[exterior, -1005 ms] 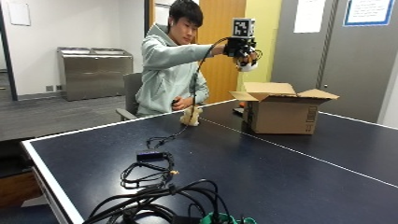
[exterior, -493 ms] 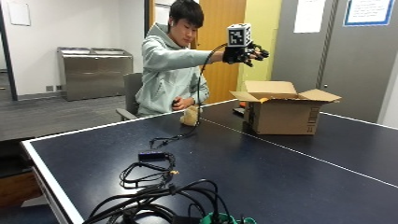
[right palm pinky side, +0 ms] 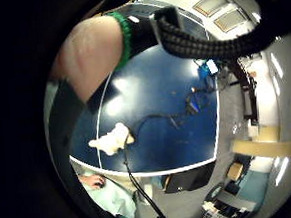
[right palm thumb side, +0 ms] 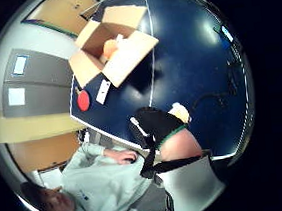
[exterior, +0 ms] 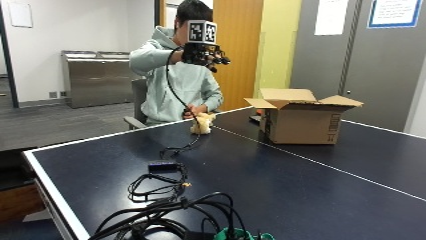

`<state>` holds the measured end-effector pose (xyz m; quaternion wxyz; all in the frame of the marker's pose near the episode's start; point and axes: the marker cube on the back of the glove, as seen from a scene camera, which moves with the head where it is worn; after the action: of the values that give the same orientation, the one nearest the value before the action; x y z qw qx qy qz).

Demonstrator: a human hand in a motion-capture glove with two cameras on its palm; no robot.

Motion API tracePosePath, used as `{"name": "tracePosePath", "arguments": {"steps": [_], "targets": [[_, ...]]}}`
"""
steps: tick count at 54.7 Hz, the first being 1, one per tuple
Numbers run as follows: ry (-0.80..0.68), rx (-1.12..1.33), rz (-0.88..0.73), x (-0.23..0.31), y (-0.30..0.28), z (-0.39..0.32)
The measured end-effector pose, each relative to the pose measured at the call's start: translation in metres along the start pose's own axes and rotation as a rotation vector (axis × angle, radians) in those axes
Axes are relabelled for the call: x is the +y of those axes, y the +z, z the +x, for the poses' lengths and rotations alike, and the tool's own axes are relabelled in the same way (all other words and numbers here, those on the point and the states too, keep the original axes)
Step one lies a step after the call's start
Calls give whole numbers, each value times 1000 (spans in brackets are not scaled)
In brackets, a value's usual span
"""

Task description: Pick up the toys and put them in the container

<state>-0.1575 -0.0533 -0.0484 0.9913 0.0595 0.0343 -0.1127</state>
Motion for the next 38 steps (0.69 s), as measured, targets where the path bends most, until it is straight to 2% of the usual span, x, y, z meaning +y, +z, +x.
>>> {"name": "tracePosePath", "arguments": {"steps": [8, 17, 27, 38], "targets": [[12, 100, -125, 38, 38, 25], [-34, 99, -170, 56, 89, 22], [-110, -11, -249, 37, 152, 8], [-98, 6, -347, 17, 221, -15]]}}
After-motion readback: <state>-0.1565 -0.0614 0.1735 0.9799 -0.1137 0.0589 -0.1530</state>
